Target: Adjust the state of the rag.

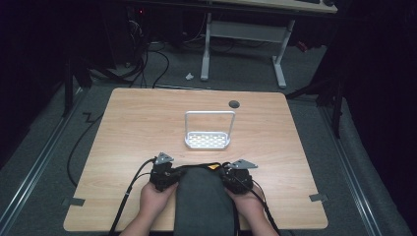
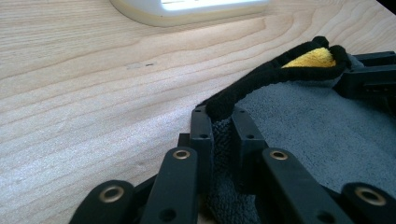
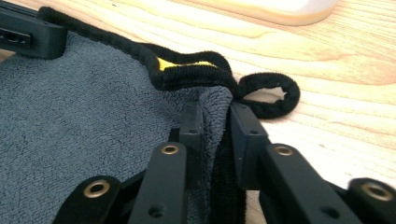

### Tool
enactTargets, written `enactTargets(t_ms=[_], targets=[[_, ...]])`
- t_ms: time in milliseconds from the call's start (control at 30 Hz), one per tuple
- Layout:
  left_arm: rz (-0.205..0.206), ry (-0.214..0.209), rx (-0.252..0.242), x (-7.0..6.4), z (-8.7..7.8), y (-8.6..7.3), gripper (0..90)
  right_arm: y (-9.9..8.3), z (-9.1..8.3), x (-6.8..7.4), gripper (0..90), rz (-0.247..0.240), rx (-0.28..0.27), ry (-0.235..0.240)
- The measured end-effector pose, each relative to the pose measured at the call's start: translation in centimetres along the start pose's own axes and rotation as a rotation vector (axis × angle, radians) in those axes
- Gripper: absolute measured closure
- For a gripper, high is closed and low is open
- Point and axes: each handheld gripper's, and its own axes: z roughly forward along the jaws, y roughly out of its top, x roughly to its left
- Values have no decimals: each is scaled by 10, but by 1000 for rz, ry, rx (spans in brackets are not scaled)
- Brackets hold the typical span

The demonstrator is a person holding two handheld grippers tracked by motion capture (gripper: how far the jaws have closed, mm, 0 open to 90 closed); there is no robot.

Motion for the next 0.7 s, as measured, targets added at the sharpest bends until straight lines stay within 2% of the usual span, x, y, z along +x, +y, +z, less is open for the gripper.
enactTargets(t_ms=[133, 300, 333, 400, 567, 700], targets=[[5, -6, -15, 0, -2, 0, 808, -1, -2, -1, 794, -9, -30, 2], [32, 10, -57, -3, -7, -1, 811, 1, -12, 2, 793, -37, -104, 1], [31, 12, -62, -3, -8, -1, 812, 1, -13, 3, 793, -43, -115, 2], [-3, 7, -88, -4, -11, -1, 817, 1, -15, 3, 792, -49, -128, 1], [27, 43, -142, -14, -22, 7, 822, 4, -21, 5, 793, -57, -180, -5], [46, 48, -183, -21, -29, 17, 823, 10, -32, 6, 792, -61, -233, -12]])
